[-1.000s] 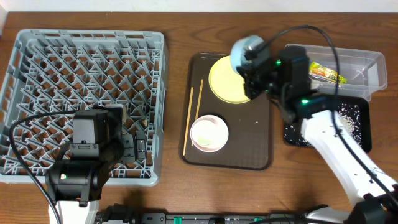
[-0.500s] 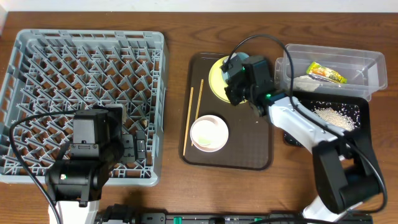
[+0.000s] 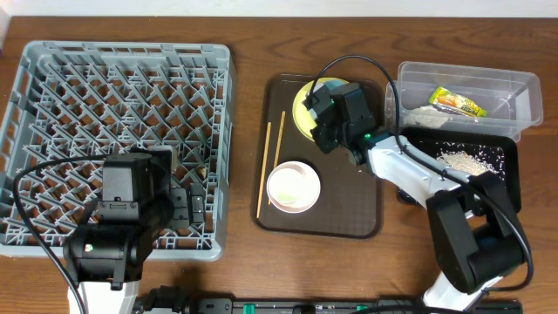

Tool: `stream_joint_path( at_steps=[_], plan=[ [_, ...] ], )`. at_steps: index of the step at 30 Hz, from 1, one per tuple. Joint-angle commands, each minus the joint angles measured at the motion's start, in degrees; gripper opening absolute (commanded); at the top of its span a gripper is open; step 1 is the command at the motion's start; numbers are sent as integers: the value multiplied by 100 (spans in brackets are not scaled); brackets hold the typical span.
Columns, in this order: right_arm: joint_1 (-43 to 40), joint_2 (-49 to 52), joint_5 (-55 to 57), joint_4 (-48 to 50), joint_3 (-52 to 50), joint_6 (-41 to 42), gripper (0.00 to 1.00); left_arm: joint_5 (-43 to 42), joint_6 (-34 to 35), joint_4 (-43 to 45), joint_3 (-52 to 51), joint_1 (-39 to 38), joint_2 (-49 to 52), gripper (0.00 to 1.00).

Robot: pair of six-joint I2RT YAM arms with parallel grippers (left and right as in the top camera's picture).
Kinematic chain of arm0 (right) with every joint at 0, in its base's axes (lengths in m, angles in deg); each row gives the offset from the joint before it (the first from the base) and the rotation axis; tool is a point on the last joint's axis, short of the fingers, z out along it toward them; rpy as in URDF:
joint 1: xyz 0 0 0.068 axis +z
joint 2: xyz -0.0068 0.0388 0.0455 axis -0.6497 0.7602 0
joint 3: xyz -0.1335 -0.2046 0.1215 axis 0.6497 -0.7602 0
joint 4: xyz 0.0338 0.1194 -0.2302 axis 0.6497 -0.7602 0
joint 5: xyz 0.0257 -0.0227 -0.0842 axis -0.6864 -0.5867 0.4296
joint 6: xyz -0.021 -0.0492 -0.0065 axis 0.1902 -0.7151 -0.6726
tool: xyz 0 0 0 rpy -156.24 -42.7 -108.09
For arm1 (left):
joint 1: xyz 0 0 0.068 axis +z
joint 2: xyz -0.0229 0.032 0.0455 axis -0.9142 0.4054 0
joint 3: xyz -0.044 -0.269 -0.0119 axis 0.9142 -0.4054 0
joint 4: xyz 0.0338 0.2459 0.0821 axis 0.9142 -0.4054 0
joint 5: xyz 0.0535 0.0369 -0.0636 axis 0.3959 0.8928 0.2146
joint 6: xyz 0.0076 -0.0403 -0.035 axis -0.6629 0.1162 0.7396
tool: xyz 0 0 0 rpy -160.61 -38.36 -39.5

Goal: Sort waste into correct bins and load items into the dishwasher

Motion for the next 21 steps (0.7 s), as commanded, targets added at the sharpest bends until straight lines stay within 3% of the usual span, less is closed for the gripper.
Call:
stream_joint_path(
  at_steps=[1,5,12,21],
  plan=[
    [-20,-647,170,-192,74,603,1,-76,9,-17,118,28,-2,95],
    [-308,-1252,-81,-566,74,1547,1,-74,11,-15,118,28,-2,95],
    [-1163,-1858,-1764,-1633,74,2312,1,-74,9,-15,118,28,-2,95],
    [-2861,-1849,-4566,-2223,72,2365,1,-74,11,-15,118,28,-2,95]
  ],
)
